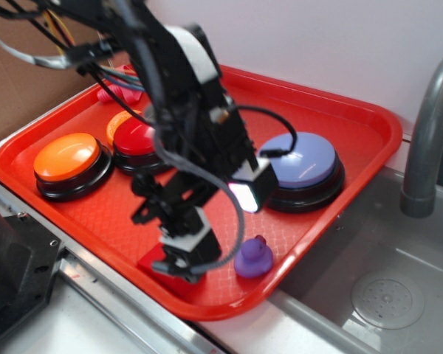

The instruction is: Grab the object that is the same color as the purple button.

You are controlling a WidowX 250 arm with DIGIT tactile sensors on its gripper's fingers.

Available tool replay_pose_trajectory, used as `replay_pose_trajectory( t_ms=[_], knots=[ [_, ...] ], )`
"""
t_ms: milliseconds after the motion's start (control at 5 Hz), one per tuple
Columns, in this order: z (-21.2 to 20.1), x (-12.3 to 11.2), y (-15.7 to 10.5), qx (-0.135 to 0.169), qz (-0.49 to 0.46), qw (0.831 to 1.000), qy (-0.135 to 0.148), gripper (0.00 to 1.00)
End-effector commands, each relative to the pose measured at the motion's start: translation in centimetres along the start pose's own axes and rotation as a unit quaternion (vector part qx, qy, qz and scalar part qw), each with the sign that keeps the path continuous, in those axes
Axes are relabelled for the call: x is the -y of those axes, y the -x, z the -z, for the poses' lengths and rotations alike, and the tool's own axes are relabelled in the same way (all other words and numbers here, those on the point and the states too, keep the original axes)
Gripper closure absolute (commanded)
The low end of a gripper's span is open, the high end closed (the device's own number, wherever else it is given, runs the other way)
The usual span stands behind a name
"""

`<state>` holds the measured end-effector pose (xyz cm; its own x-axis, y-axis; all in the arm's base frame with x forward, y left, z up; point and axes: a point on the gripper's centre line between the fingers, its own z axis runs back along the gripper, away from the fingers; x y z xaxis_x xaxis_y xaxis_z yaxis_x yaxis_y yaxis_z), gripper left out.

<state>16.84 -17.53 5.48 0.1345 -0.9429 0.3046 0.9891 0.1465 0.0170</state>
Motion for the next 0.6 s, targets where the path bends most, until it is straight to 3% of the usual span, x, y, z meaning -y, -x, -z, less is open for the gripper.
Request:
replay_pose_trajectory(
  t_ms=[0,200,400],
  knots=[
    [1.47,-0.34,-0.86,0.016,0.01,1.0,0.0,0.0],
    [2.15,-0.21,-0.61,0.005,-0.011,1.0,-0.018,0.0],
    [2.24,-0.25,-0.48,-0.01,-0.006,1.0,-0.022,1.0]
  ],
)
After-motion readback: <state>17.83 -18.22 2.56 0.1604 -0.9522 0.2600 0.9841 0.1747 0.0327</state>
